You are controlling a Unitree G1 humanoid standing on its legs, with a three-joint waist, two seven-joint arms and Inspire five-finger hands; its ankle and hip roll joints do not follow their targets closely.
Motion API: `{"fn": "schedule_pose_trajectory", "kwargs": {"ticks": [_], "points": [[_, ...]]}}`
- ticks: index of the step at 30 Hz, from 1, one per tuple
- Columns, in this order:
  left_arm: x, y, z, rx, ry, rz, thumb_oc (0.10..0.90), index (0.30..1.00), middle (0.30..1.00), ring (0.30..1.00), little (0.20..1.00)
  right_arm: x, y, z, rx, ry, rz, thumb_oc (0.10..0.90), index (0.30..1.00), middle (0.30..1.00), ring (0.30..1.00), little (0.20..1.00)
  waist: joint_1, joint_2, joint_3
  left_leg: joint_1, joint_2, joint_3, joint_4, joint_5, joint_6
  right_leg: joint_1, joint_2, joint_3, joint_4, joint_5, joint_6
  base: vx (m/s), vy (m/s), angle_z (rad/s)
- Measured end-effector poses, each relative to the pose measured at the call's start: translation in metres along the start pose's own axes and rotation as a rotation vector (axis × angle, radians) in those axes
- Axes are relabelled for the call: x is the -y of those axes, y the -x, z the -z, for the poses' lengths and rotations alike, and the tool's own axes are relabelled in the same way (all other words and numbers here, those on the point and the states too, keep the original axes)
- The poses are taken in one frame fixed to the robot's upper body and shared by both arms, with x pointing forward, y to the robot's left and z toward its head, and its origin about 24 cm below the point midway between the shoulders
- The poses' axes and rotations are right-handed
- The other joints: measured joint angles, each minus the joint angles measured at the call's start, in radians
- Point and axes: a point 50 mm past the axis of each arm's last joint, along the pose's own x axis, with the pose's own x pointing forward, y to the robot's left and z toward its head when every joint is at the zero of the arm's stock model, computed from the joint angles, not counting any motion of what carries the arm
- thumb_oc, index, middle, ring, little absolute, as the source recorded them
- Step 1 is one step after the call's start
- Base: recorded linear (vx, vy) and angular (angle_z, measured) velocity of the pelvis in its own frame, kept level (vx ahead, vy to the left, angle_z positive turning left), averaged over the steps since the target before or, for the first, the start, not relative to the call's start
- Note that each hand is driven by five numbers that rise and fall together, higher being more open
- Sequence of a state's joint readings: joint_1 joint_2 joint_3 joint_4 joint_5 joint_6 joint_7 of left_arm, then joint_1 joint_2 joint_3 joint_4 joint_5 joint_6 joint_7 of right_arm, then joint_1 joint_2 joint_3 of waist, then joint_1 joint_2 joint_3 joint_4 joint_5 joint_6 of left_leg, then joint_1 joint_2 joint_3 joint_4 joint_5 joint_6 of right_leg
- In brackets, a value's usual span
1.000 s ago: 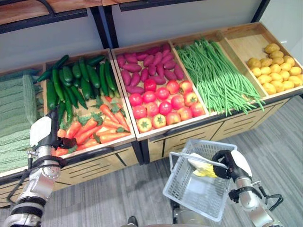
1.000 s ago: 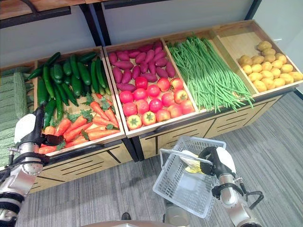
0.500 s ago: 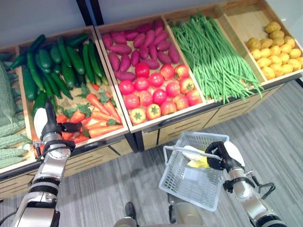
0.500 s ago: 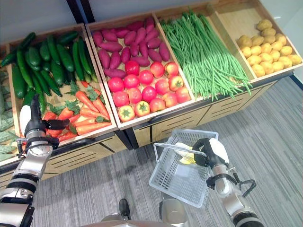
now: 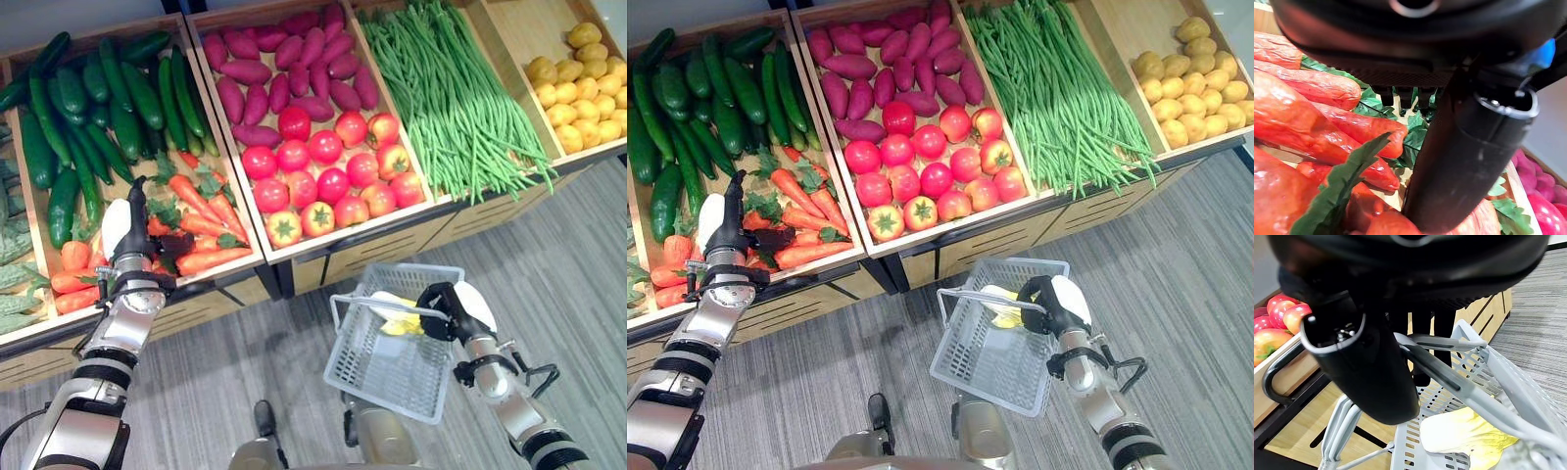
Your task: Get the vegetables into the basket
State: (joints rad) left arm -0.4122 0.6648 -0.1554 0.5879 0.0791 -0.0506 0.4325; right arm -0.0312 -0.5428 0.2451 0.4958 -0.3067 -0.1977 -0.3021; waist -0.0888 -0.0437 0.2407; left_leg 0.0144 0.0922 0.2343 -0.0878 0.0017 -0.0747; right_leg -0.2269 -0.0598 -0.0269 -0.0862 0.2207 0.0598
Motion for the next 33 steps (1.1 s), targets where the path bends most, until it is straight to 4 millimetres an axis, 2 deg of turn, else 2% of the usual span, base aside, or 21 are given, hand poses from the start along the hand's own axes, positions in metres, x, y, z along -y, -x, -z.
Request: {"fn": "schedule_pose_trajectory", "kwargs": {"ticks": [2, 11, 17, 24, 25, 26, 27, 33], "points": [[0.000, 0.011, 0.000, 0.023, 0.031, 0.001, 0.900, 1.000, 1.000, 1.000, 1.000, -0.001, 0.001, 0.000, -0.003, -0.003, 0.000, 0.400, 0.300, 0.300, 0.300, 0.300, 0.000, 0.000, 0.000, 0.002, 0.000, 0.000, 0.000, 0.000, 0.000, 0.001, 0.000, 0.000, 0.000, 0.000, 0.000, 0.00, 0.000, 0.00], [0.001, 0.027, 0.021, -0.039, 0.037, 0.003, 0.900, 1.000, 1.000, 1.000, 1.000, -0.002, 0.003, 0.003, -0.012, -0.004, -0.004, 0.400, 0.300, 0.300, 0.300, 0.300, 0.021, 0.001, 0.001, 0.016, 0.001, -0.006, 0.000, 0.004, 0.000, 0.019, -0.002, -0.006, 0.000, 0.000, 0.000, -0.01, -0.001, 0.02], [0.001, 0.027, 0.030, -0.068, -0.010, 0.008, 0.900, 1.000, 1.000, 1.000, 1.000, -0.003, 0.003, 0.003, -0.012, -0.004, -0.004, 0.400, 0.300, 0.300, 0.300, 0.300, 0.018, 0.001, 0.001, 0.016, 0.000, -0.007, 0.000, 0.005, 0.000, 0.019, -0.002, -0.007, 0.000, 0.000, -0.001, 0.00, 0.000, 0.00], [0.003, 0.019, 0.028, -0.081, -0.039, 0.010, 0.900, 1.000, 1.000, 1.000, 1.000, -0.003, 0.003, 0.003, -0.015, -0.003, -0.007, 0.400, 0.300, 0.300, 0.300, 0.300, 0.018, 0.001, 0.000, 0.021, -0.002, -0.005, 0.000, 0.005, 0.001, 0.023, -0.003, -0.003, 0.000, 0.003, -0.001, 0.00, 0.000, 0.00], [0.004, 0.016, 0.027, -0.084, -0.052, 0.010, 0.761, 0.805, 0.805, 0.805, 0.805, -0.003, 0.003, 0.003, -0.015, -0.003, -0.007, 0.400, 0.300, 0.300, 0.300, 0.300, 0.018, 0.001, 0.000, 0.021, -0.003, -0.005, 0.000, 0.006, 0.002, 0.023, -0.003, -0.002, 0.000, 0.004, -0.001, -0.01, 0.011, -0.03], [0.004, 0.015, 0.025, -0.080, -0.063, 0.012, 0.692, 0.709, 0.709, 0.709, 0.709, -0.003, 0.003, 0.004, -0.015, -0.003, -0.007, 0.400, 0.300, 0.300, 0.300, 0.300, 0.017, 0.001, 0.000, 0.021, -0.003, -0.004, 0.000, 0.006, 0.002, 0.023, -0.004, -0.001, 0.000, 0.004, -0.001, 0.00, 0.000, 0.00], [0.004, 0.013, 0.024, -0.076, -0.066, 0.013, 0.410, 0.314, 0.314, 0.314, 0.314, -0.003, 0.003, 0.004, -0.016, -0.003, -0.007, 0.400, 0.300, 0.300, 0.300, 0.300, 0.016, 0.001, 0.000, 0.022, -0.004, -0.003, 0.000, 0.006, 0.002, 0.023, -0.004, 0.000, 0.000, 0.004, -0.001, 0.00, 0.000, 0.00], [0.006, 0.010, 0.023, -0.068, -0.122, 0.032, 0.400, 0.300, 0.300, 0.300, 0.300, -0.003, 0.003, 0.003, -0.015, -0.003, -0.005, 0.400, 0.300, 0.300, 0.300, 0.300, 0.005, 0.001, 0.000, 0.022, -0.005, -0.002, 0.000, 0.006, 0.002, 0.022, -0.003, 0.001, 0.000, 0.005, -0.001, 0.00, 0.000, 0.00]]}}
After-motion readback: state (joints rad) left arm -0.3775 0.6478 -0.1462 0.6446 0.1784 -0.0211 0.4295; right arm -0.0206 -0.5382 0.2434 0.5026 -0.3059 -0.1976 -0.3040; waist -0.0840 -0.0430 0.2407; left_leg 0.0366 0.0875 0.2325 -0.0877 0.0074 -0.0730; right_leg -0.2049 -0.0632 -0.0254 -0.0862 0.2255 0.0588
